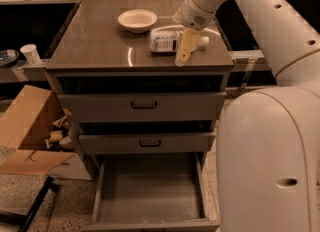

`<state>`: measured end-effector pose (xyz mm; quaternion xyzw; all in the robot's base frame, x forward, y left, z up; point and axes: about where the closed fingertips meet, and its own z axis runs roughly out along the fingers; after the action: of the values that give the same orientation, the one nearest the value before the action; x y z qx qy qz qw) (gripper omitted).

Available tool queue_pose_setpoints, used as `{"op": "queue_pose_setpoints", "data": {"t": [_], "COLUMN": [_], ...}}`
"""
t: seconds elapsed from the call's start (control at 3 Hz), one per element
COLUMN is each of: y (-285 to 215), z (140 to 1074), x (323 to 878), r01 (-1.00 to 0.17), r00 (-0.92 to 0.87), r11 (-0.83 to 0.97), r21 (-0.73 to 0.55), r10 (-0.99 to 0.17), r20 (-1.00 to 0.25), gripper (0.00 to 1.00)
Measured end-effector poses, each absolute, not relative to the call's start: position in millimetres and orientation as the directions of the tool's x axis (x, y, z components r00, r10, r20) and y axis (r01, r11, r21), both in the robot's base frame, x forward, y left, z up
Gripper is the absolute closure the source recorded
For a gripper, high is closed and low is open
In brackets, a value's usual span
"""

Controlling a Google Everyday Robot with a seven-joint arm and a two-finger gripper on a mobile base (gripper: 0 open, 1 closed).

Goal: Place blue plastic bottle into bottom drawer

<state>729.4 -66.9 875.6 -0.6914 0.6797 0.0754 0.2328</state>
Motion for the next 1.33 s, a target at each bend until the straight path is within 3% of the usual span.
{"op": "queue_pose_setpoints", "data": {"t": [0.33,0.67,1.0,1.33], "y": [-53.8,-43.8,-37.8,-37.8], "z": [860.3,848.9,841.5,841.5], "x": [743.0,752.2,756.6,756.6], "r01": [-0.978,-0.981,-0.983,-0.983], "r00": [0.059,0.051,0.048,0.048], "r11": [0.036,0.038,0.035,0.035], "r21": [-0.203,-0.191,-0.179,-0.179], "r10": [-0.896,-0.895,-0.897,-0.897], "r20": [-0.441,-0.444,-0.440,-0.440], "gripper": [0.00,0.19,0.50,0.73]}}
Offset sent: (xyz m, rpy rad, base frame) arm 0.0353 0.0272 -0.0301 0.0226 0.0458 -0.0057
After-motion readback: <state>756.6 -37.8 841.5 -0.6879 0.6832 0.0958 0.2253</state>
